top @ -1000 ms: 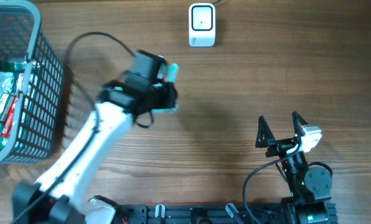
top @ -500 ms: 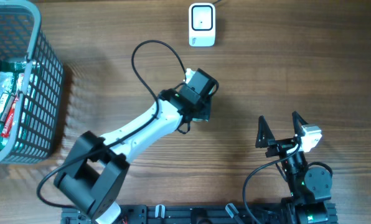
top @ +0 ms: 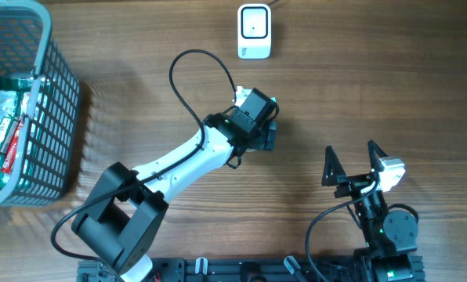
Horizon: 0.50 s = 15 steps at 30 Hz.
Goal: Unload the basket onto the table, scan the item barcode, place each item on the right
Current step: 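Lift the wipes pack out and place it on the table centre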
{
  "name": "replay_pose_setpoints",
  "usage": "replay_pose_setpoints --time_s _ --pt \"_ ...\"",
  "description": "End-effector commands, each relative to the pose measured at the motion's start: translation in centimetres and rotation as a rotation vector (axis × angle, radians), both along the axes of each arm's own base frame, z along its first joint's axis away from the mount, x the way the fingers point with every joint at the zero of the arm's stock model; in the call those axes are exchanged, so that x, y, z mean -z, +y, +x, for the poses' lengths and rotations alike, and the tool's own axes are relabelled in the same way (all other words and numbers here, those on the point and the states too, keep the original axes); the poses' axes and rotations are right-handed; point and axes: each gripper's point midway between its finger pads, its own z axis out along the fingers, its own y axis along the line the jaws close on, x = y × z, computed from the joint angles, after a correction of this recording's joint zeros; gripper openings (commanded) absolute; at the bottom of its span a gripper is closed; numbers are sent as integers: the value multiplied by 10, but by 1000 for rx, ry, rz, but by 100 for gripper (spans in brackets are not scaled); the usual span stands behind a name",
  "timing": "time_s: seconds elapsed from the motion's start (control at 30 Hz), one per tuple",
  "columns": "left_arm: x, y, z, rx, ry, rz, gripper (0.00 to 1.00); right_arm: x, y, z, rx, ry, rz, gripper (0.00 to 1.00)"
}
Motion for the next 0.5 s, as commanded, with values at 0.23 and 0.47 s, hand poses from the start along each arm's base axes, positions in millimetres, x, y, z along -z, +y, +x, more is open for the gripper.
replay_pose_setpoints --time_s 0.23,0.47 --pt "-117 -1 9 25 -237 -162 100 -1 -1 0 4 -7 0 100" --pt "-222 36 5 66 -501 -186 100 -1 -1 0 4 -7 0 100"
